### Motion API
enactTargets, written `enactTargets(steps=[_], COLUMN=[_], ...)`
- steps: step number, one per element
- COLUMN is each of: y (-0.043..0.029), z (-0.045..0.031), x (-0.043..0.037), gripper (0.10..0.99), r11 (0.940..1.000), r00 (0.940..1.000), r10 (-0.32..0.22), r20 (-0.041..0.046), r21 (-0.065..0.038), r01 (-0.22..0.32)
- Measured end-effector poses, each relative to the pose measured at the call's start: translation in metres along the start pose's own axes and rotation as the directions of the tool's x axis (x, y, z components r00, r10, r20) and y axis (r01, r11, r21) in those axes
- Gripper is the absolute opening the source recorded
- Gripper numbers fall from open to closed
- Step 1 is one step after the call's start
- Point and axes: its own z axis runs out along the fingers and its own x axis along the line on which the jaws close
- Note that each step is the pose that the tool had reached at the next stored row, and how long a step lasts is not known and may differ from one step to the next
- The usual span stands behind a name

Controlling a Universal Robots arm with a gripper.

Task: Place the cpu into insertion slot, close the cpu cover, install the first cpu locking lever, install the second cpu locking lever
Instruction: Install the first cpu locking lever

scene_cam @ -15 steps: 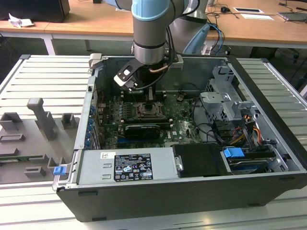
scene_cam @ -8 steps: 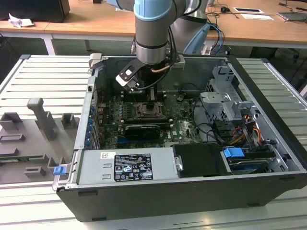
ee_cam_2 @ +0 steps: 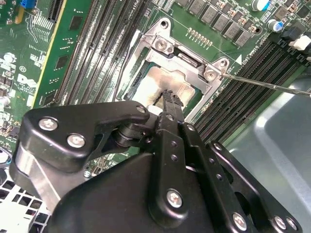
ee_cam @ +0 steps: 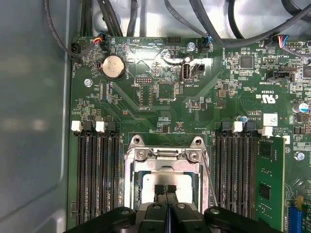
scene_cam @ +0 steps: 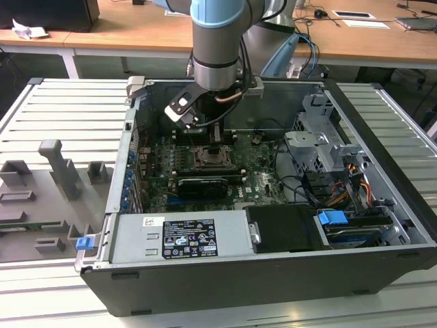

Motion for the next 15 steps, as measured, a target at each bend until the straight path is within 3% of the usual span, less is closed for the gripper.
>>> enactTargets(steps=[3,10,13,15], y=[0.0003,0.0013,0.0016,0.0020], z=[-0.0045,-0.0262,-0.0320,-0.0411], x=[0.0001,0.0004,0.0004,0.0006], gripper=[0.106,0.106,0.106,0.106], r11=[1.0000,1.0000,1.0000,1.0000], r00=[1.0000,1.0000,1.0000,1.0000], r10=[0.000,0.000,0.001,0.002], r20=[-0.0001,-0.0001,0.0001,0.0000], r21=[0.000,0.000,0.000,0.000], r01=[0.000,0.000,-0.001,-0.002])
